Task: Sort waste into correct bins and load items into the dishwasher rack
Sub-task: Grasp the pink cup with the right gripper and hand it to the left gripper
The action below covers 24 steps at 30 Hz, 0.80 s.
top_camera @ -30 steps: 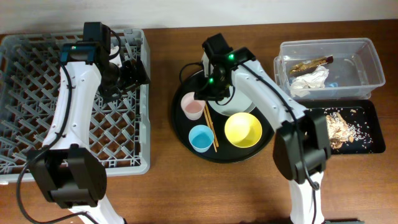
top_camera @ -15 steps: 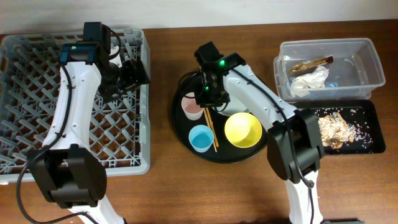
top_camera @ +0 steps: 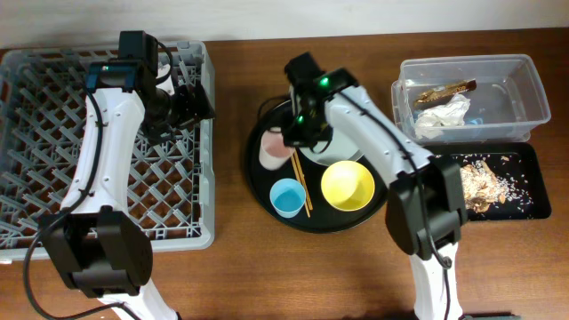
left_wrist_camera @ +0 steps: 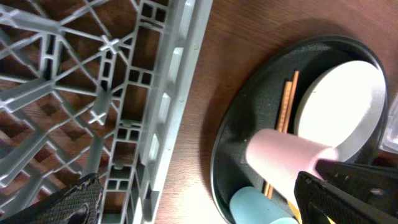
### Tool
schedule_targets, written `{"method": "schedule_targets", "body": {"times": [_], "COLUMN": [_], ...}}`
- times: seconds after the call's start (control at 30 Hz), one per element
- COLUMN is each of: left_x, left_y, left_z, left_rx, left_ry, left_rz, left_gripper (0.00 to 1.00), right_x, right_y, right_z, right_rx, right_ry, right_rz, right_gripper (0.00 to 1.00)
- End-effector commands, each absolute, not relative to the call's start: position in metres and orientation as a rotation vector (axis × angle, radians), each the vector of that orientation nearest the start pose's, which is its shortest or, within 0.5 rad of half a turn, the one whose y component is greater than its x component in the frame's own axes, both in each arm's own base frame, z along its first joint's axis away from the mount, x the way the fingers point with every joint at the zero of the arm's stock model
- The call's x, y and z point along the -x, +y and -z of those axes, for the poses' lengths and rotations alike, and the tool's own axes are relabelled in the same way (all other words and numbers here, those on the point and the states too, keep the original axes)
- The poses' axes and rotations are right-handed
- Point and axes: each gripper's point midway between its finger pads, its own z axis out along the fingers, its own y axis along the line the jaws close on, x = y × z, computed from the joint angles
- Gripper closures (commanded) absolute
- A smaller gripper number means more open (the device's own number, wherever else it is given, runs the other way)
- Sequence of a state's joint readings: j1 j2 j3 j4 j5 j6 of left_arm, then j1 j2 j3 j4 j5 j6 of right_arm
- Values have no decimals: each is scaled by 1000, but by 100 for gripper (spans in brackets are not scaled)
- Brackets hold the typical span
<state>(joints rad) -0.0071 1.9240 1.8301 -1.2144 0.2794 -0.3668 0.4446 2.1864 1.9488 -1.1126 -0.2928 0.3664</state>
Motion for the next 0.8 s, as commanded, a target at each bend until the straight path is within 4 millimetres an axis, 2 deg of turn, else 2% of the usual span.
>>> {"method": "schedule_targets", "body": {"times": [0.0, 0.07, 0.13, 0.23, 0.33, 0.43, 0.53, 0.57, 0.63, 0.77], "left_x": [-425, -424, -417, -404, -392, -388, -381, -377, -369, -356], "left_y": [-84, -115, -125, -126, -123, -126, -141, -148, -163, -190], "left_z": [-204, -240, -274, -311, -339, -341, -340, -340, -340, -340], "left_rx": [276, 62, -89, -259, -326, -321, -334, -341, -367, -447], "left_ry": [2755, 2585, 2402, 2152, 1957, 1949, 1972, 1983, 2002, 2017], "left_rz": [809, 1207, 1479, 1712, 1871, 1903, 1944, 1964, 2000, 2044], "left_gripper": [1, 1, 1, 1, 2, 2, 3, 6, 8, 9], "right_x": [-418, -408, -394, -364, -348, -343, -346, -348, -356, -383], "right_y": [250, 240, 231, 231, 232, 238, 241, 242, 242, 246], "right_z": [-220, -258, -279, -315, -334, -337, -337, -338, -336, -322], "right_rx": [258, 337, 438, 708, 820, 877, 914, 916, 910, 822], "right_ry": [2716, 2618, 2546, 2292, 2053, 1891, 1833, 1828, 1846, 2001], "right_rz": [-912, -1065, -1192, -1508, -1722, -1824, -1819, -1815, -1788, -1643], "right_gripper": [96, 96, 96, 96, 96, 96, 96, 96, 96, 96]}}
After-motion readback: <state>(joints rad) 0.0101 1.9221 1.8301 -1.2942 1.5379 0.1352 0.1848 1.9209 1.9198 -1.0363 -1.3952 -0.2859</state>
